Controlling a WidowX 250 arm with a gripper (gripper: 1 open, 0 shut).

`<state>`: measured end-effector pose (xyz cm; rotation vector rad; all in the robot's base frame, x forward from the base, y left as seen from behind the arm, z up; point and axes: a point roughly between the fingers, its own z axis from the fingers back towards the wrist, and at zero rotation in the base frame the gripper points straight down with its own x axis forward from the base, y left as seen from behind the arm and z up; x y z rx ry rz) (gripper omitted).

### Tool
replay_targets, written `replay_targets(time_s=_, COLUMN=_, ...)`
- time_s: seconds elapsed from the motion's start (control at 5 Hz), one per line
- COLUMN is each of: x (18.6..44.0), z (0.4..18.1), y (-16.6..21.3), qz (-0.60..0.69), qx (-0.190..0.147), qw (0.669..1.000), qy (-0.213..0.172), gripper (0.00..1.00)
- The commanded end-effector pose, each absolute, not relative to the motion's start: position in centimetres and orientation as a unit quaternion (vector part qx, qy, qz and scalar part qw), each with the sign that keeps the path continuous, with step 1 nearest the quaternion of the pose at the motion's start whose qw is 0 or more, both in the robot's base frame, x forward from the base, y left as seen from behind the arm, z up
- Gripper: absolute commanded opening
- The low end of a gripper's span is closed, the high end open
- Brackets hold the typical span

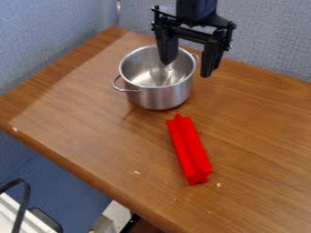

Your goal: Put the red object in the metal pot

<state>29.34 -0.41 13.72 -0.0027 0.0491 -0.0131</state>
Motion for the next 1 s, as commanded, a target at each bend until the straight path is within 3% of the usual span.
replay_targets(time_s=0.0, x=29.2, z=13.1, y=-0.5, qz=-0.003, qx=-0.002, qw=0.999, qy=0.034, gripper=1.0)
replay_targets(time_s=0.4, x=26.3, z=11.4, y=-4.5, qz=0.203, qx=0.009, qw=0.978, qy=0.045, gripper=1.0)
replay_targets(time_s=0.8, x=25.0, z=9.6, y=-4.9, qz=0.296, qx=0.034, qw=0.954, qy=0.034, gripper=1.0)
